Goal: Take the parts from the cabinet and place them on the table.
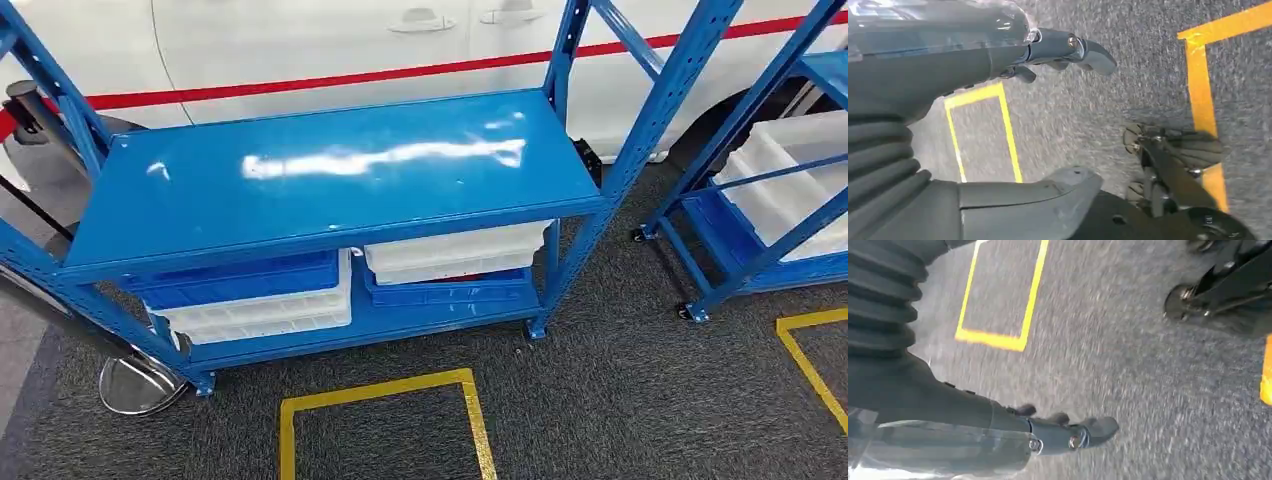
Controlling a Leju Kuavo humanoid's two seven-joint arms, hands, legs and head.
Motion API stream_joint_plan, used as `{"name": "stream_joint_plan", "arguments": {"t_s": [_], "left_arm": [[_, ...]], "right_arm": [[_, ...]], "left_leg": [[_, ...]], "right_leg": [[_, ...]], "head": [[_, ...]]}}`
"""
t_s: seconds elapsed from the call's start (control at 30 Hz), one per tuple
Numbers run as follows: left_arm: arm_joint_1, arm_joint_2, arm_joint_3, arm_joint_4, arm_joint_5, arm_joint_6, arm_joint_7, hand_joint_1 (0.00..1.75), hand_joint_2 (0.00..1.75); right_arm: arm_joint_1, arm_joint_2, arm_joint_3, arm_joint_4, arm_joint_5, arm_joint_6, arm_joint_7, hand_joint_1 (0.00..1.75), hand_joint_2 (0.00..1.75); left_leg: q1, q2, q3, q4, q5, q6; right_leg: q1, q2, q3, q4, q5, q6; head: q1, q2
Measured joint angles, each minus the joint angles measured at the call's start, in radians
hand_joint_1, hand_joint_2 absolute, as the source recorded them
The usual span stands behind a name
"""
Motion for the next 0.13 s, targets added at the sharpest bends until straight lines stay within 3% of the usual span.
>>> {"name": "stream_joint_plan", "arguments": {"t_s": [0.13], "left_arm": [[-0.014, -0.003, -0.093, 0.013, -0.011, 0.005, 0.003, 0.00, 0.00]], "right_arm": [[-0.009, 0.008, -0.049, 0.015, -0.003, -0.001, 0.003, 0.00, 0.00]], "left_leg": [[0.000, 0.000, 0.000, 0.000, 0.000, 0.000]], "right_leg": [[0.000, 0.000, 0.000, 0.000, 0.000, 0.000]], "head": [[-0.001, 0.000]]}}
